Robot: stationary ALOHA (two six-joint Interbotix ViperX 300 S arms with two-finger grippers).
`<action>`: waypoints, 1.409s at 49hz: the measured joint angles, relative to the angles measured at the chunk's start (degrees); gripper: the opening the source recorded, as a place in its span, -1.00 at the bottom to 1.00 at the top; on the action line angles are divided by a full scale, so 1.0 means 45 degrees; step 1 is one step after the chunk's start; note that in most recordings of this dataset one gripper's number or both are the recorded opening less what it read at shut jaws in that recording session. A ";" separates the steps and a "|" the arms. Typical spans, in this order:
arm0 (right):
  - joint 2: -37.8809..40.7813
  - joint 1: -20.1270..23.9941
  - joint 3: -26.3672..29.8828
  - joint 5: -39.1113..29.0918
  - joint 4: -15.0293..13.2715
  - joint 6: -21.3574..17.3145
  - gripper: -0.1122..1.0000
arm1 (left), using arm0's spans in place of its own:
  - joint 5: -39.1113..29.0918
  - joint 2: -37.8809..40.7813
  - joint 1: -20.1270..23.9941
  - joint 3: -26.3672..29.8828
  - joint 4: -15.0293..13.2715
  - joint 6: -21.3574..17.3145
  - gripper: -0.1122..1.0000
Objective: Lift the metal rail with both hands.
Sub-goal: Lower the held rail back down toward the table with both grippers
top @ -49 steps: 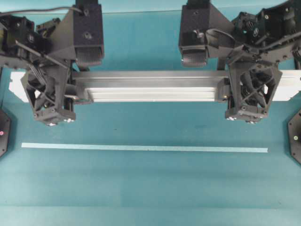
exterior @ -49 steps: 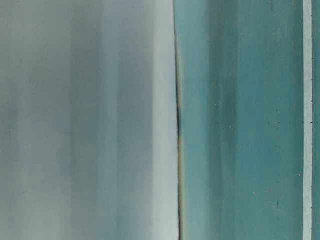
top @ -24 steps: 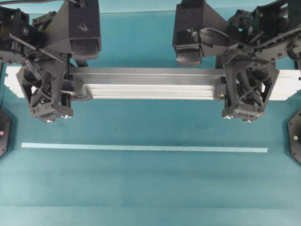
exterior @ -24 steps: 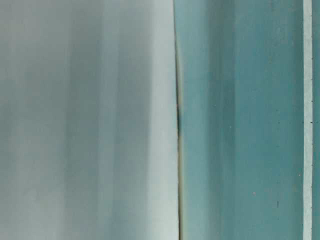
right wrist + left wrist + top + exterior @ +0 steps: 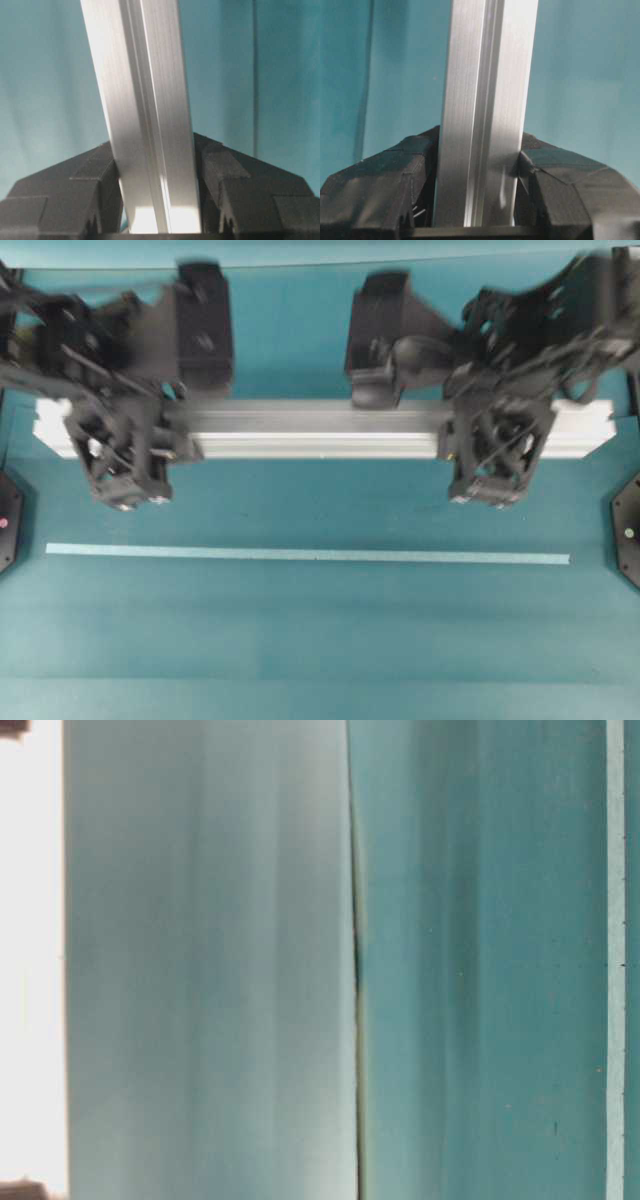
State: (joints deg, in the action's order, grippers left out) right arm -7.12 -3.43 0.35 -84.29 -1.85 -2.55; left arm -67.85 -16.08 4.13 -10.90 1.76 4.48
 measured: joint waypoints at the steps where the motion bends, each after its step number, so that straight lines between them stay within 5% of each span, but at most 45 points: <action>1: -0.0020 0.0000 -0.0176 0.0195 -0.0020 0.0020 -0.10 | 0.0156 0.0000 0.0000 -0.0176 0.0000 0.0000 -0.14; 34: 0.0332 0.0137 -0.4785 0.5508 -0.0059 0.0000 -0.10 | 0.5039 0.0352 0.0000 -0.4531 0.0000 0.0000 -0.14; 69: 0.1699 0.0293 -0.6211 0.8047 0.0137 0.0000 -0.10 | 0.7617 0.1797 -0.0039 -0.6270 0.0000 0.0000 -0.14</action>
State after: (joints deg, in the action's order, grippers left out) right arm 0.53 -2.11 -27.60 -48.08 -1.23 -2.55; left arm -33.57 -8.00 3.96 -39.11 1.76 4.48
